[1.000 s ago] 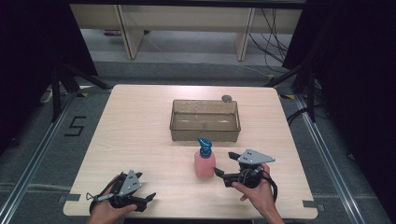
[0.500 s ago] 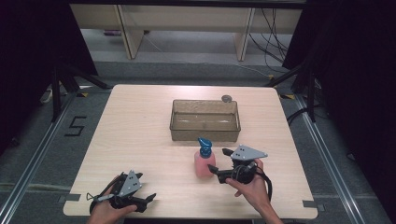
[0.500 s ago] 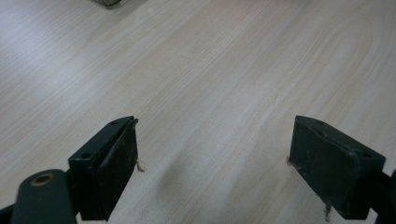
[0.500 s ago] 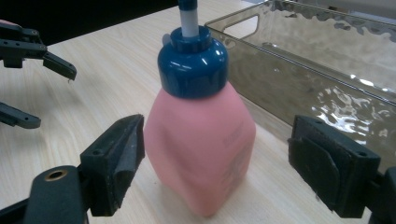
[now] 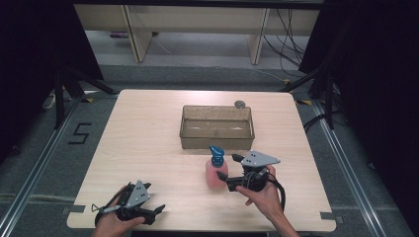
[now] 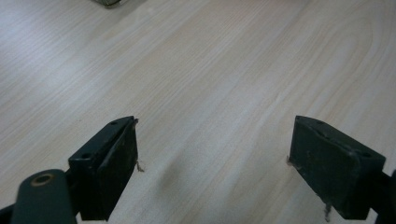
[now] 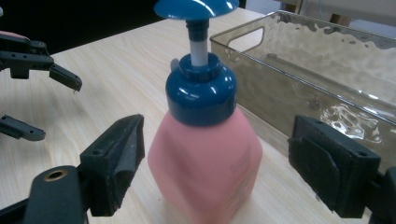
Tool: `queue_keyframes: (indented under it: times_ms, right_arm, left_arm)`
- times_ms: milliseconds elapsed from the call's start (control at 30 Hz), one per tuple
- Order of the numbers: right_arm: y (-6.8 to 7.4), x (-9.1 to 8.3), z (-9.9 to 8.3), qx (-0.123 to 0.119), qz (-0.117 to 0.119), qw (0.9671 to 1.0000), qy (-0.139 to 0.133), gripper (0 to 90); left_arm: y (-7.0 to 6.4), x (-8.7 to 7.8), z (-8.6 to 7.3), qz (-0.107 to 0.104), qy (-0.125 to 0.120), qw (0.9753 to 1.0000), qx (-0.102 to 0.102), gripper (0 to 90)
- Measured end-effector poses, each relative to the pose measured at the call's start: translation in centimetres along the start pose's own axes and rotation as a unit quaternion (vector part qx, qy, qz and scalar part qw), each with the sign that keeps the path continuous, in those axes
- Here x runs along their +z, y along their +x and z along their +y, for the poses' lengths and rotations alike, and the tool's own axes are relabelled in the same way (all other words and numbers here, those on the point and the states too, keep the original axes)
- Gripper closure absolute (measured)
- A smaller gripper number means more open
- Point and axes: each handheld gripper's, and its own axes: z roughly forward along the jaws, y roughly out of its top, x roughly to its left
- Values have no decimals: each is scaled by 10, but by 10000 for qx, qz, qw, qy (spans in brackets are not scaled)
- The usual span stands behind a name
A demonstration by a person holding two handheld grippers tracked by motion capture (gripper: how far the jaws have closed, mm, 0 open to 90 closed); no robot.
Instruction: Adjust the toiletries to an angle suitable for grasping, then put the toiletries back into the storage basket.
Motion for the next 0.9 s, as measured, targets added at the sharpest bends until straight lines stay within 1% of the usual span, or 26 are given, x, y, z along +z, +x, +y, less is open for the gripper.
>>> queue_keyframes:
  times_ms: [33, 67, 100, 133, 167, 200, 233, 300, 333, 367, 400, 433, 467, 500, 533, 567, 600, 633, 667, 700, 733, 767, 800, 833, 867, 900]
  right_arm:
    - [0, 0, 1, -6, -61, 10000, -31, 193]
    - [-1, 0, 2, -56, -69, 10000, -1, 193]
    - [-1, 1, 2, -26, -44, 10000, -12, 193]
    - [0, 1, 3, 138, -17, 9999, -23, 193]
    - [-2, 2, 3, 34, 8, 10000, -40, 193]
    - [-3, 3, 3, 71, 40, 10000, -39, 193]
    - [-4, 2, 4, 7, -30, 10000, -36, 193]
    - [-3, 3, 4, -9, -4, 10000, -68, 193]
    - [-2, 4, 4, 152, 86, 9998, -93, 193]
    - [-2, 4, 5, 34, 51, 9999, -84, 193]
    - [-2, 4, 6, 40, 64, 9999, -104, 193]
    - [-2, 5, 7, -33, 62, 9999, -116, 193]
    - [-1, 5, 7, 46, 105, 9999, -114, 193]
    - [-1, 5, 8, 67, 149, 9998, -65, 193]
    - [-1, 6, 8, 64, 103, 9999, -80, 194]
    - [-1, 6, 9, 19, 89, 9999, -58, 195]
    - [-2, 7, 10, -25, 104, 9999, -51, 196]
    - [-1, 7, 10, -3, 69, 10000, -62, 198]
    - [-1, 9, 11, -56, 80, 9999, -63, 201]
    - [0, 10, 11, -1, 135, 9999, -49, 204]
    - [-1, 12, 12, -76, 126, 9998, -98, 206]
    - [1, 13, 12, 13, 156, 9998, -102, 209]
    - [0, 13, 13, -125, 63, 9998, -110, 218]
    - [2, 14, 14, -34, 134, 9998, -145, 228]
    - [4, 14, 14, -16, 75, 9999, -131, 231]
    - [2, 15, 16, -172, 105, 9997, -130, 235]
  left_arm:
    - [0, 0, 0, 28, 4, 10000, 5, 150]
    - [2, -2, 1, 44, 107, 9999, 87, 150]
    - [2, -2, 1, 50, 103, 9999, 93, 150]
    - [1, -2, 1, 32, 107, 9999, 95, 150]
    - [0, 0, 0, 32, 18, 10000, 15, 150]
    - [0, -1, 0, 30, 21, 10000, 18, 150]
    - [1, -2, 0, 35, 107, 9999, 75, 150]
    - [1, -2, -1, 29, 108, 9999, 74, 150]
    - [2, -2, -1, 52, 100, 9999, 46, 150]
    - [1, 0, -1, 25, 13, 10000, -11, 150]
    - [2, -1, 0, 64, 111, 9999, 69, 150]
    - [2, -1, 1, 62, 126, 9998, 105, 150]
    - [1, 0, 1, 60, 125, 9998, 111, 150]
    - [2, 0, 1, 64, 186, 9997, 162, 150]
    - [1, 0, 1, 59, 159, 9998, 111, 150]
    - [1, 1, 1, 54, 177, 9997, 141, 150]
    - [1, 1, 1, 118, 168, 9996, 175, 150]
    - [1, 0, 1, 107, 142, 9997, 154, 150]
    - [0, 1, 0, 65, 43, 9999, 79, 150]
    - [0, 0, 0, 56, 28, 10000, 45, 150]
    - [1, -1, -1, 113, 110, 9998, 83, 150]
    - [1, -1, -1, 131, 115, 9997, 141, 150]
    - [1, -2, -2, 93, 73, 9999, 55, 150]
    - [1, -1, -3, 108, 35, 9999, 42, 150]
    - [1, -2, -2, 112, 61, 9999, 75, 150]
    - [2, -3, -1, 94, 120, 9998, 160, 150]
